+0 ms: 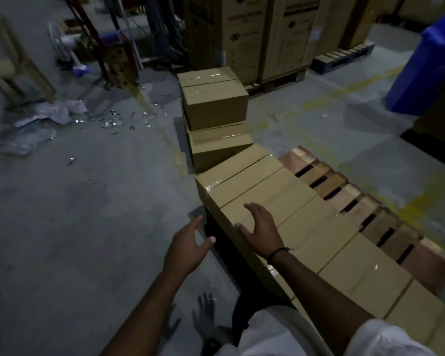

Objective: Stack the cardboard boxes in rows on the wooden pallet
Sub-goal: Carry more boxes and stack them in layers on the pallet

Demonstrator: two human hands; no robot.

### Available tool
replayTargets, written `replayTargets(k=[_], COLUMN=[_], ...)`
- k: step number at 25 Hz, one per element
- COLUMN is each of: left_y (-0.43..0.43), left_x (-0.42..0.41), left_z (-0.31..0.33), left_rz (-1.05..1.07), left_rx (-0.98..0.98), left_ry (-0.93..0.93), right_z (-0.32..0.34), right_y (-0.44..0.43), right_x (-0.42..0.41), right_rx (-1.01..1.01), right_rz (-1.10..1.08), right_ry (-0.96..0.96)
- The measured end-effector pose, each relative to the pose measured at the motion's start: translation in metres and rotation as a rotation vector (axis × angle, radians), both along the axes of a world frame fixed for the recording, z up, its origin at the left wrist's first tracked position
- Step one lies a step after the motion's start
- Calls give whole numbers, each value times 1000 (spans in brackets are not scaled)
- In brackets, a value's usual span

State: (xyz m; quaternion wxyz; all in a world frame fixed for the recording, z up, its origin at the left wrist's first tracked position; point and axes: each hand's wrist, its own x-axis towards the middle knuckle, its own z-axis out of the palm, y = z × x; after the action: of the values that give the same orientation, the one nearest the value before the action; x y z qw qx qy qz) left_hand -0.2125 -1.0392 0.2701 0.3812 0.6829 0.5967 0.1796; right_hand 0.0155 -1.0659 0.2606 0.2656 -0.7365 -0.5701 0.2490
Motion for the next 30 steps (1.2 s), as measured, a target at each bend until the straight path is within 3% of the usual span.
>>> replayTargets(k=[5, 12, 16, 24, 30], left_y=[75, 254, 350, 497, 630], left_x=[-11, -27, -24, -53, -86], left_z=[-12, -15, -8, -24, -53], left_rz=[-41, -99, -141, -116, -247], left_rx=[1, -11, -14, -90, -186], left_ry=[11, 137, 160, 82, 87], right_z=[-20, -35, -29, -42, -56], right_y=[84, 259, 355, 486, 587], right_x=[-7, -24, -28, -36, -65], right_rx=[-16, -68, -91, -197, -230], right_rz=[-64, -176, -126, -224, -412], right_ry=[60, 189, 191, 206, 245])
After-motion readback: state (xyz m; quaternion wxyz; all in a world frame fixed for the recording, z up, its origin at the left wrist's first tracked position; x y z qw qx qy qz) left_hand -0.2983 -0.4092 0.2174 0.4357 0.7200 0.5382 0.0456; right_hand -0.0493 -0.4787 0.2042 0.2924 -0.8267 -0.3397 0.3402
